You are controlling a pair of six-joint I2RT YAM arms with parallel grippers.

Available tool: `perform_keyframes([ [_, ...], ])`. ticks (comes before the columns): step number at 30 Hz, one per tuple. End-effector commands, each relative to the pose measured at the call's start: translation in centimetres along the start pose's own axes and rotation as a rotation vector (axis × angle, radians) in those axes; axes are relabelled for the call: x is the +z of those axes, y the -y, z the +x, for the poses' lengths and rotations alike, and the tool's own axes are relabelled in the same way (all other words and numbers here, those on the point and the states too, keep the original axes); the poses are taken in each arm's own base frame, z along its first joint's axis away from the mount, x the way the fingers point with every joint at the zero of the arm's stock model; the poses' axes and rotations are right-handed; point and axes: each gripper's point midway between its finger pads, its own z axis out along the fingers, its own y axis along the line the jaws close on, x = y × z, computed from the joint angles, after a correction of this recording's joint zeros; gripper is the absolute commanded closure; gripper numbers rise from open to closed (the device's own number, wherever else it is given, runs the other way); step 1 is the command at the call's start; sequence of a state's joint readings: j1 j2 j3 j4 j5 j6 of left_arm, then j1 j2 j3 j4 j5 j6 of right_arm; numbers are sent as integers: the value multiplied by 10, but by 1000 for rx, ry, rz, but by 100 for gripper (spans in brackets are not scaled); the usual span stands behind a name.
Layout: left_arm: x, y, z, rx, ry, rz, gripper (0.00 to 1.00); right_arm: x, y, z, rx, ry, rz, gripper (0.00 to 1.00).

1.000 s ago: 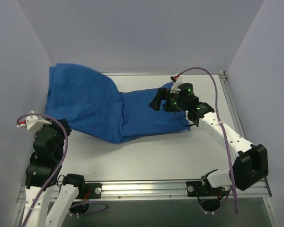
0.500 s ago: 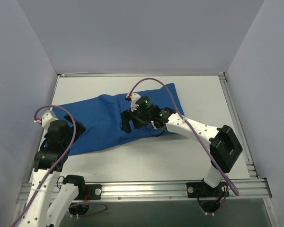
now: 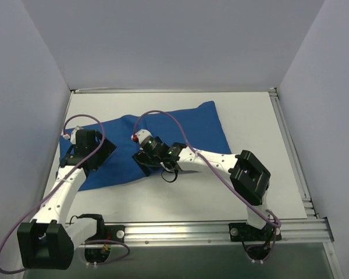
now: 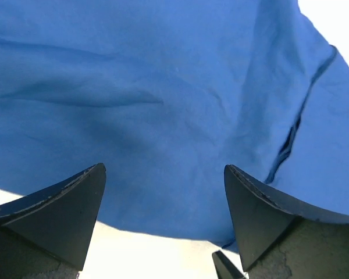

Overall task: Open and lay out the surgical kit
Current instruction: Open the surgical kit at the center of the board.

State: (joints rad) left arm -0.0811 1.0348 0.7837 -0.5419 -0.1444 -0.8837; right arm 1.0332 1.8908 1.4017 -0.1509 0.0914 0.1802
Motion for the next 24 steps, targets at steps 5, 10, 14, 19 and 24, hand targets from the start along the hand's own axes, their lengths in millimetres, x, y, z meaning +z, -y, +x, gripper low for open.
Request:
perform_keyframes([
  [5,37,-4,-2,-75,-113,-26,9,-5,15,-9,-26,20,202,28],
  [10,45,-13,5,-88,-138,-33,9,-1,18,-5,-36,2,238,34],
  [14,47,-17,3,-101,-122,-47,9,-3,21,-6,-36,7,266,48],
  [19,56,-23,4,-114,-142,-85,9,-11,23,-14,-19,29,274,63],
  [24,64,-27,5,-115,-159,-108,9,-21,25,-21,1,50,278,81],
])
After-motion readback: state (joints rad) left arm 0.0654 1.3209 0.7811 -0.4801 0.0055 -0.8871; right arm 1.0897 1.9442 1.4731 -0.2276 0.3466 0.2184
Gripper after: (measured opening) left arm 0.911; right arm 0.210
